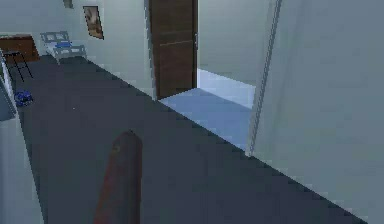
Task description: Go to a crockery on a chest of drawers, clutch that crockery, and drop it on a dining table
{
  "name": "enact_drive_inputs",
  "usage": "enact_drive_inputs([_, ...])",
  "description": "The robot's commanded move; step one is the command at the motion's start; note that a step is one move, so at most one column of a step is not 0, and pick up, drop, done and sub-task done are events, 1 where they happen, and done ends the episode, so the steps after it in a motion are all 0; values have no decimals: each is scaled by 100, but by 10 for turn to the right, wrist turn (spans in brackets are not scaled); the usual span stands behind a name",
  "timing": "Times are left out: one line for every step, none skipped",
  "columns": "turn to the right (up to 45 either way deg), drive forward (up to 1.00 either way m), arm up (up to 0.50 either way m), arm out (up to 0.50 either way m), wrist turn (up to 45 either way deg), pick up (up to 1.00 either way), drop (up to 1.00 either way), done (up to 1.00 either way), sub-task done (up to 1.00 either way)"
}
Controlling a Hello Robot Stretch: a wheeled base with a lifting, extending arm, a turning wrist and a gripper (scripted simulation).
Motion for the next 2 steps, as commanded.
enact_drive_inputs([0,100,0,0,0,0,0,0,0])
enact_drive_inputs([0,90,0,0,0,0,0,0,0])
